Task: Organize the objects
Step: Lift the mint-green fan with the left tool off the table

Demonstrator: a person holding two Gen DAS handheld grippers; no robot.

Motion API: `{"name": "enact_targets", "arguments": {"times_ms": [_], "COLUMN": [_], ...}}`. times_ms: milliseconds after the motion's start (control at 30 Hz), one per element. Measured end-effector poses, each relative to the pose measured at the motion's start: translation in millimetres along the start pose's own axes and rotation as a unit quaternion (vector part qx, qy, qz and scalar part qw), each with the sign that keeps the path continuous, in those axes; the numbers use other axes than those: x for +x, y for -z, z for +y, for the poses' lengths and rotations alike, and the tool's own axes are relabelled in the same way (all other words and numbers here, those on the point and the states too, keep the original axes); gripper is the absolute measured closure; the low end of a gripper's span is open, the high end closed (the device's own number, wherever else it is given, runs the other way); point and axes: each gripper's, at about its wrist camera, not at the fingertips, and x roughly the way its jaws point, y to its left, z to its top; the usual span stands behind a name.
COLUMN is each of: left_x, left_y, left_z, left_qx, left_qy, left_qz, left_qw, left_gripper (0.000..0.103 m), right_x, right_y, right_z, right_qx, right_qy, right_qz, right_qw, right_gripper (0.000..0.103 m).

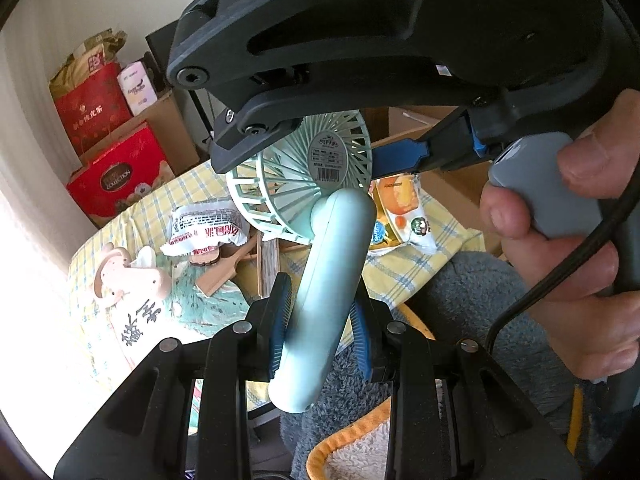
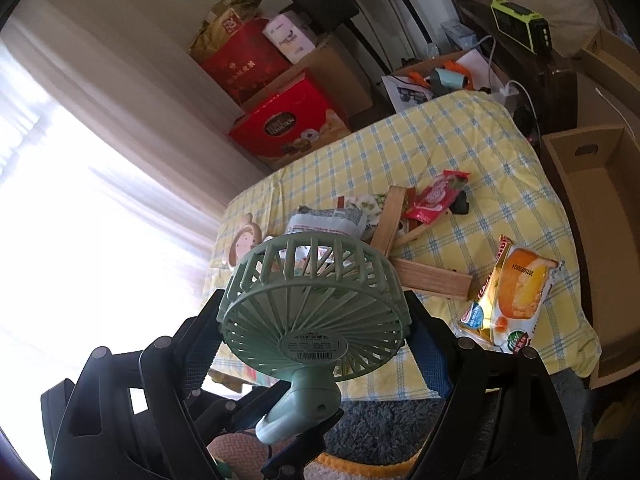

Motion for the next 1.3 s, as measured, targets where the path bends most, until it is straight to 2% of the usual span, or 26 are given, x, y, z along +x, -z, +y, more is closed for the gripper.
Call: {"name": "enact_targets", "arguments": {"times_ms": [33, 267, 433, 667, 1300], "left_x": [-10, -12, -17, -20, -52], "left_y": [1, -8, -21, -32, -52], "left_z": [-10, -12, -25, -44, -54], "left_qx": [0.001, 0.004, 0.023, 0.037, 0.066], "left_qy": [-0.001, 0.003, 0.005, 0.014, 0.036], "left_qz": [-0.001, -0.004, -0.015, -0.027, -0.044], "left_qw": [1.0, 1.0, 0.9996, 0.9989, 0.9962], "left_gripper": [0.076, 0.076, 0.076, 0.076, 0.076], "right_x": [-1, -14, -35, -61, -108], "right_y": [0, -2, -6, -9, -10], "right_z": [0, 1, -5, -13, -8], "right_qx": [0.0, -0.007, -0.002, 0.003, -0.017], "right_qy": [-0.001, -0.003, -0.004, 0.009, 0.012], "right_qz": [0.0, -0.013, -0.034, -0.054, -0.088], "right_qw": [1.0, 1.0, 0.999, 0.998, 0.996], "right_gripper": [0.018, 0.018, 0.018, 0.018, 0.018]}}
